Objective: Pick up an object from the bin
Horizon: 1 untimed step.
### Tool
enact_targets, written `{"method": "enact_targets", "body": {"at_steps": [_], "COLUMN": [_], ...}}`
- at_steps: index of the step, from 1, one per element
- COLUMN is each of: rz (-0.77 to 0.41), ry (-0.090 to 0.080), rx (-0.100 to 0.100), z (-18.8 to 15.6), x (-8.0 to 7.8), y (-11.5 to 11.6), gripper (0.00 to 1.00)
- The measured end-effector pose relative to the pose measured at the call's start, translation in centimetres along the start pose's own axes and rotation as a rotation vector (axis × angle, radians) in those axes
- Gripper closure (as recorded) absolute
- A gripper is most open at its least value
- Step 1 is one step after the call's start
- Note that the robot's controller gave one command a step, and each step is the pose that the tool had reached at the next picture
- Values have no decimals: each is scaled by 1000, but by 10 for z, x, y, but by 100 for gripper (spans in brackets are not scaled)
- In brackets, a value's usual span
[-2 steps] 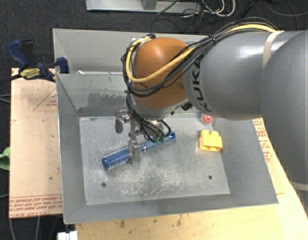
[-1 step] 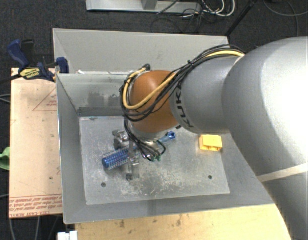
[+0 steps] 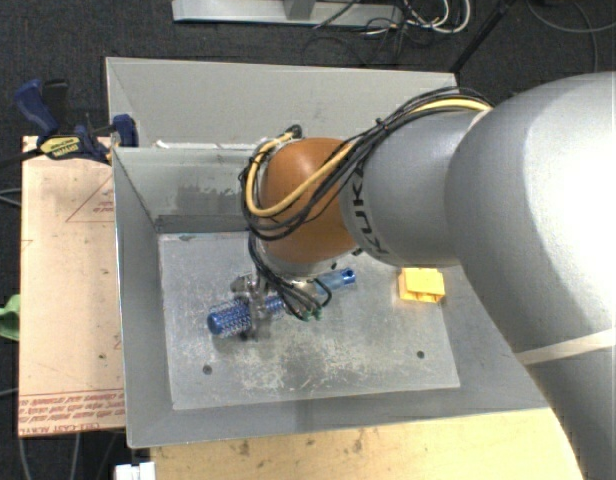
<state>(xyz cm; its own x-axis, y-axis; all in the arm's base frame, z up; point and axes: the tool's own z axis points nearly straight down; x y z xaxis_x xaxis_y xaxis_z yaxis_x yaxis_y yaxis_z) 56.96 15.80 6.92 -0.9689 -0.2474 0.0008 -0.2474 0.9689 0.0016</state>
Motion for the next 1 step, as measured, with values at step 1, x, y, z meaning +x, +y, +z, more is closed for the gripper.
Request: {"method": "enact_targets", "body": {"at_steps": [1], "rz": [44], "ry": [-10], "rx": [-1], "z": [-136], "x": [4], "y": [19], "gripper": [100]}}
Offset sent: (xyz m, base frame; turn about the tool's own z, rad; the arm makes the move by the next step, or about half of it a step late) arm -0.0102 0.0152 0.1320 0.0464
